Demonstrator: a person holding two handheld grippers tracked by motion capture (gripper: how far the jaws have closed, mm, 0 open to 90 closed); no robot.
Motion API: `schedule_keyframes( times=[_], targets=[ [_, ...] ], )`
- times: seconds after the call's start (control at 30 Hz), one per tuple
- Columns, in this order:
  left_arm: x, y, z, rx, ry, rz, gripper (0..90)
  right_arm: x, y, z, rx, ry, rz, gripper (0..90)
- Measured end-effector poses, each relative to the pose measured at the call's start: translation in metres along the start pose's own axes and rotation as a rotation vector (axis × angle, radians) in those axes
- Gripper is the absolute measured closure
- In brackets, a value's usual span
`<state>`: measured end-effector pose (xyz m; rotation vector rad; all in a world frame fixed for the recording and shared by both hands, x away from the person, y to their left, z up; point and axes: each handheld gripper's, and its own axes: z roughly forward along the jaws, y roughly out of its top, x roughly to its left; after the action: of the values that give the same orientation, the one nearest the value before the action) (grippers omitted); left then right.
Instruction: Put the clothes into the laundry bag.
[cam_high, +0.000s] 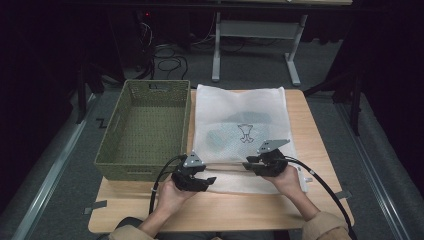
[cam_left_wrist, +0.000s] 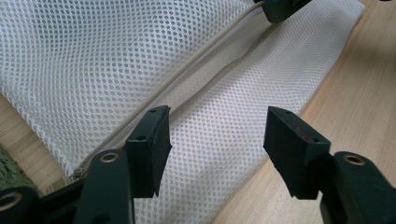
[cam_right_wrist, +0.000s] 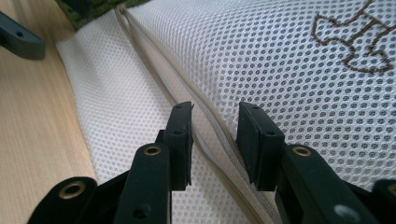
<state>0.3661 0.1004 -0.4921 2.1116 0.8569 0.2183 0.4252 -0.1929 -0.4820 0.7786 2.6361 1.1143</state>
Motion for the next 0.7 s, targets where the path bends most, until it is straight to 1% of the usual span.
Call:
schedule_keyframes(
  times=[0.03,0.07,0.1,0.13,0.27,0.37,0.5,0.6,0.7],
  targets=[
    [0.000,0.000,0.000,0.000,0.000,0.000,41.2,0.000,0.000,-0.001,-0.010,0.002,0.012,66.8],
    [0.000,0.000,0.000,0.001,0.000,0.001,41.2,-0.001,0.001,-0.003,-0.017,0.004,0.007,66.7],
    [0.000,0.000,0.000,0.002,0.001,0.001,41.2,0.000,0.001,-0.004,-0.023,0.002,0.016,66.4],
    [0.000,0.000,0.000,0.002,0.001,0.001,41.2,-0.001,0.001,-0.005,-0.031,0.004,0.014,66.3],
    [0.000,0.000,0.000,-0.002,0.002,0.002,41.2,-0.001,0.002,-0.007,-0.030,-0.006,0.016,67.1],
    [0.001,0.000,0.000,-0.002,0.003,0.001,41.2,-0.003,0.001,-0.010,-0.040,-0.010,0.018,71.7],
    [0.000,0.000,-0.001,-0.004,0.004,0.003,41.1,-0.003,0.000,-0.015,-0.051,-0.038,0.010,80.1],
    [0.000,0.000,-0.001,-0.006,0.004,0.002,41.1,-0.004,-0.001,-0.021,-0.076,-0.053,0.011,81.7],
    [0.000,0.000,-0.001,-0.006,0.006,0.003,41.1,-0.005,-0.001,-0.027,-0.086,-0.067,0.011,81.8]
  ],
)
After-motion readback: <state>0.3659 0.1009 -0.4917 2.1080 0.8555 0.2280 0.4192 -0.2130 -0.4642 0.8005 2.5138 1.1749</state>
